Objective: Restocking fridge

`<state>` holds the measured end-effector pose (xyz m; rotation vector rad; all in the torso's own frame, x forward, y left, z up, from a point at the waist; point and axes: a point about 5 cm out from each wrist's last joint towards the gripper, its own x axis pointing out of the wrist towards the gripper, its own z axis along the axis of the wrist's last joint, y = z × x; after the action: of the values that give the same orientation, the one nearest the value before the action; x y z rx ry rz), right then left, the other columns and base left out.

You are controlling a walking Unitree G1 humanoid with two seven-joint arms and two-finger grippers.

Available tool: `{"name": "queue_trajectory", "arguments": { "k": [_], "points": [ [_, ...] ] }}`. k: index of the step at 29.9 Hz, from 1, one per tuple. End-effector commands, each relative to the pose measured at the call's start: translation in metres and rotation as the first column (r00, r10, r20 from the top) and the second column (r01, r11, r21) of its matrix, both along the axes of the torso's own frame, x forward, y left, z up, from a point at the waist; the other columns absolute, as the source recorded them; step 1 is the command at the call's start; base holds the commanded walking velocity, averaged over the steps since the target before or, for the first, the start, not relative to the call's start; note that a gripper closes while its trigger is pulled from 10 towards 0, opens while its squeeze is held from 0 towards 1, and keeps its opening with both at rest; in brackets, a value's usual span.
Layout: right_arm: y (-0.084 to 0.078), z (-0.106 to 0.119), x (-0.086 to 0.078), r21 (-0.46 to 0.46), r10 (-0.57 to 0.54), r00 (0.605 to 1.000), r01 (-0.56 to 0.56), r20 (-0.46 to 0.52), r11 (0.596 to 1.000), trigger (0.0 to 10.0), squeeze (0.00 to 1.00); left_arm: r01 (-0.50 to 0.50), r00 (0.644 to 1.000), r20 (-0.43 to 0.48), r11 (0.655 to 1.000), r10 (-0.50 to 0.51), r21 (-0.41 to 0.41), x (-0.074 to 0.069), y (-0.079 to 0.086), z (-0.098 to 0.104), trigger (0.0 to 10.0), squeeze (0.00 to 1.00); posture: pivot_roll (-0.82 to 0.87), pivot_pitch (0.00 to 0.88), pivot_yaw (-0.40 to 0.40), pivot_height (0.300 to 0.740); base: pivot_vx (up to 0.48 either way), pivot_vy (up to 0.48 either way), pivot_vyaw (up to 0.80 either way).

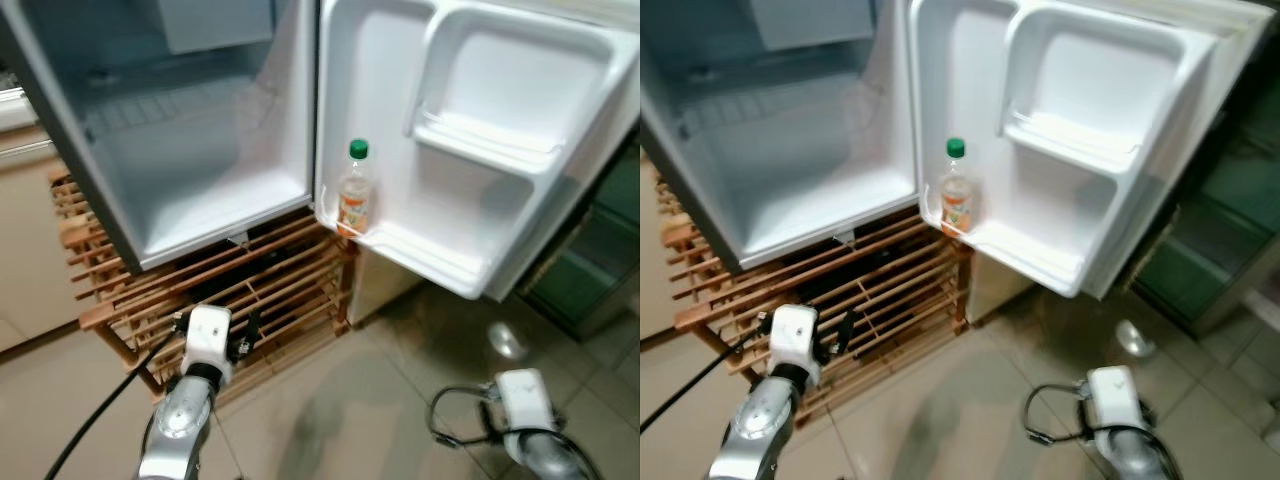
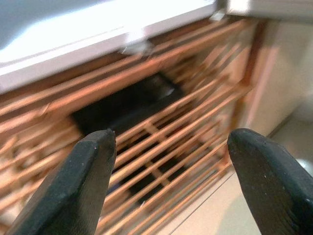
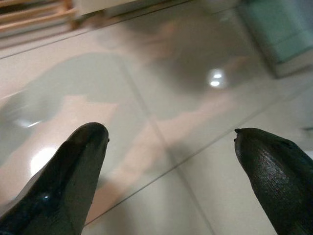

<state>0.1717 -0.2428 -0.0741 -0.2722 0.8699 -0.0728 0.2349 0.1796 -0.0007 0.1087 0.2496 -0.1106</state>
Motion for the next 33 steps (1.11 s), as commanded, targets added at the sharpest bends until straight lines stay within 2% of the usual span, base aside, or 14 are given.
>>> {"name": "queue_trajectory", "arguments": {
  "k": [1,4,9,11,14,15,16,17,18,20,25,26,29,33],
  "points": [
    [-0.011,-0.004,-0.013,-0.021,-0.030,0.998,0.028,-0.057,0.999,10.0,0.03,0.021,1.000,0.003,1.000,-0.021,-0.008,0.000,-0.004,-0.002,10.0,0.00,-0.08,0.000,0.010,0.740,0.000,-0.480,0.79],
    [-0.016,-0.004,-0.015,-0.044,-0.055,0.996,0.052,-0.074,0.998,10.0,0.03,0.014,1.000,-0.019,1.000,-0.014,-0.004,-0.001,-0.002,-0.006,10.0,0.00,-0.08,0.000,0.013,0.740,0.000,-0.160,0.79],
    [-0.045,0.014,0.002,-0.148,-0.166,0.986,0.162,-0.018,0.976,10.0,0.01,-0.090,0.989,-0.113,0.996,0.090,0.005,-0.002,0.014,-0.019,10.0,0.00,-0.08,0.000,0.007,0.740,0.000,0.000,0.77],
    [-0.049,0.017,0.005,-0.167,-0.180,0.984,0.176,-0.007,0.970,10.0,0.01,-0.104,0.987,-0.120,0.995,0.104,0.005,-0.002,0.017,-0.020,10.0,0.00,-0.08,0.000,0.007,0.740,0.000,0.000,0.76],
    [-0.064,0.035,0.022,-0.243,-0.227,0.966,0.252,0.126,0.937,10.0,0.00,-0.105,0.987,-0.126,0.994,0.104,-0.003,-0.001,0.017,-0.021,10.0,0.00,-0.08,0.000,0.001,0.740,0.000,0.000,0.00],
    [-0.064,0.035,0.022,-0.243,-0.227,0.966,0.252,0.126,0.937,10.0,0.00,-0.105,0.987,-0.126,0.994,0.104,-0.003,-0.001,0.017,-0.021,10.0,0.00,-0.08,0.000,0.001,0.740,0.000,0.000,0.00],
    [-0.070,0.043,0.027,-0.288,-0.253,0.949,0.299,0.188,0.910,10.0,0.00,-0.106,0.986,-0.130,0.994,0.104,-0.010,-0.002,0.017,-0.022,10.0,0.00,-0.08,0.000,-0.001,0.740,0.000,0.000,0.00],
    [-0.070,0.043,0.027,-0.288,-0.253,0.949,0.299,0.188,0.910,10.0,0.00,-0.106,0.986,-0.130,0.994,0.104,-0.010,-0.002,0.017,-0.022,10.0,0.00,-0.08,0.000,-0.001,0.740,0.000,0.000,0.00],
    [-0.100,0.069,0.034,-0.330,-0.289,0.896,0.400,0.338,0.855,10.0,0.00,-0.085,0.995,-0.058,0.996,0.086,0.007,-0.001,0.016,-0.017,10.0,0.00,-0.08,0.000,-0.002,0.740,0.000,0.000,0.00],
    [-0.107,0.078,0.037,-0.334,-0.292,0.877,0.425,0.381,0.841,10.0,0.00,-0.073,0.997,-0.036,0.997,0.074,0.020,-0.001,0.016,-0.016,10.0,0.00,-0.08,0.000,-0.002,0.740,0.000,0.000,0.00],
    [-0.111,0.089,0.043,-0.341,-0.279,0.849,0.451,0.448,0.825,10.0,0.00,-0.055,0.998,0.000,0.998,0.055,0.031,-0.001,0.014,-0.014,10.0,0.00,-0.08,0.000,-0.001,0.740,0.000,0.000,0.00],
    [-0.115,0.096,0.045,-0.352,-0.301,0.819,0.501,0.490,0.790,10.0,0.00,-0.038,0.999,-0.020,0.999,0.039,0.039,-0.003,0.011,-0.018,10.0,0.00,-0.08,0.000,0.005,0.740,0.000,0.000,0.00],
    [-0.121,0.100,0.045,-0.360,-0.325,0.798,0.539,0.507,0.762,10.0,0.00,-0.032,0.998,-0.059,0.998,0.035,0.052,-0.006,0.011,-0.024,10.0,0.00,-0.09,0.000,0.009,0.740,0.000,0.000,0.00],
    [-0.126,0.113,0.056,-0.296,-0.357,0.754,0.577,0.552,0.762,10.0,0.00,-0.041,0.990,-0.135,0.997,0.050,0.068,-0.011,0.015,-0.034,10.0,0.00,-0.09,0.000,0.012,0.740,0.000,0.000,0.00]
  ]
}}
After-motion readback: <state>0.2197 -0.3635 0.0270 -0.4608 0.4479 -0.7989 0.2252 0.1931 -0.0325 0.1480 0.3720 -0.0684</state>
